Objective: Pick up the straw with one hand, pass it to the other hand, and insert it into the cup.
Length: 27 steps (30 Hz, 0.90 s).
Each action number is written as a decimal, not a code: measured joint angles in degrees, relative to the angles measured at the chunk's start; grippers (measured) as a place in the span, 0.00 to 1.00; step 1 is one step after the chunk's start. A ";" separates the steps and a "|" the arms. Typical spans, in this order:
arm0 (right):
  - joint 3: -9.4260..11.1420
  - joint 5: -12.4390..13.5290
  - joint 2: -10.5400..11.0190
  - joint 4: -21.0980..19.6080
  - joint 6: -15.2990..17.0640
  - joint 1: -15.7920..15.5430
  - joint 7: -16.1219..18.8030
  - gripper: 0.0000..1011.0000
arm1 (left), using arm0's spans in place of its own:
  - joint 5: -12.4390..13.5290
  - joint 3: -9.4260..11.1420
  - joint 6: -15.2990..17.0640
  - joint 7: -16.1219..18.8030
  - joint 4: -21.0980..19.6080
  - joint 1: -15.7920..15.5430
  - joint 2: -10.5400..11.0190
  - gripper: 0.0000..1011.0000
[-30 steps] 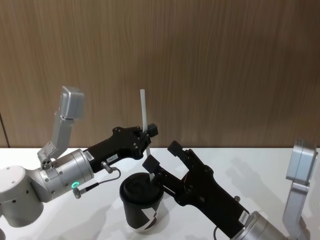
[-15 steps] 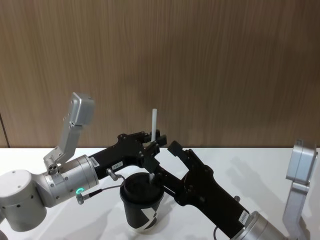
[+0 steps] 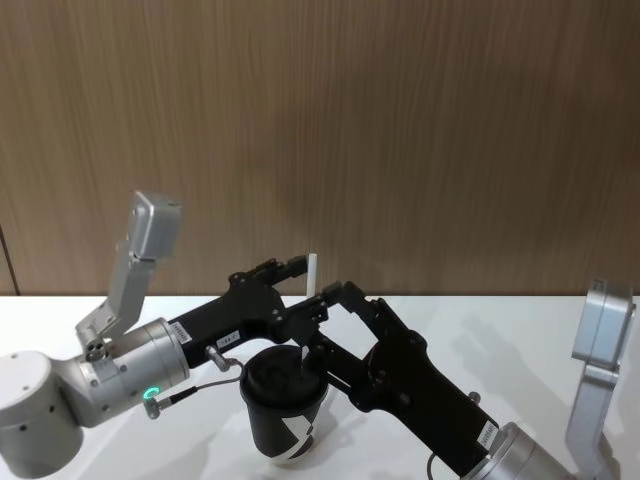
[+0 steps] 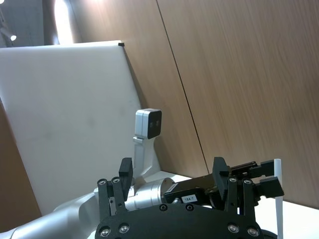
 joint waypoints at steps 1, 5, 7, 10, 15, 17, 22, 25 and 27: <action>0.00 0.00 0.00 0.00 0.00 0.00 0.00 0.99 | 0.02 -0.21 -0.02 0.22 -0.67 0.42 0.28 0.73; 0.00 0.01 0.01 0.00 -0.01 0.00 -0.01 0.99 | 0.10 -0.81 -0.13 1.09 -2.64 1.72 1.12 0.86; -0.03 0.00 0.02 0.00 -0.04 0.00 -0.04 0.99 | 0.15 -1.19 -0.19 1.60 -3.73 2.46 1.63 0.91; -0.09 0.00 0.02 0.00 -0.20 0.01 -0.21 0.99 | 0.21 -1.66 -0.24 2.13 -5.01 3.38 2.21 0.97; -0.12 -0.32 0.01 0.00 -0.66 0.03 -0.94 0.99 | 0.30 -2.71 -0.30 3.23 -7.77 5.47 3.60 0.99; -0.11 -0.53 0.02 0.00 -0.80 0.04 -1.21 0.99 | 0.31 -3.14 -0.30 3.62 -8.92 6.39 4.16 0.99; 0.12 -1.38 0.09 0.30 -1.47 -0.02 -2.52 0.99 | 0.25 -3.85 -0.25 4.24 -10.85 8.12 5.15 0.99; 0.40 -1.94 0.19 0.76 -1.94 -0.17 -3.44 0.99 | 0.13 -4.18 -0.19 4.48 -11.85 9.14 5.63 0.99; 0.70 -2.30 0.32 1.16 -2.27 -0.29 -4.07 0.99 | 0.01 -4.36 -0.18 4.62 -12.51 9.80 5.94 0.99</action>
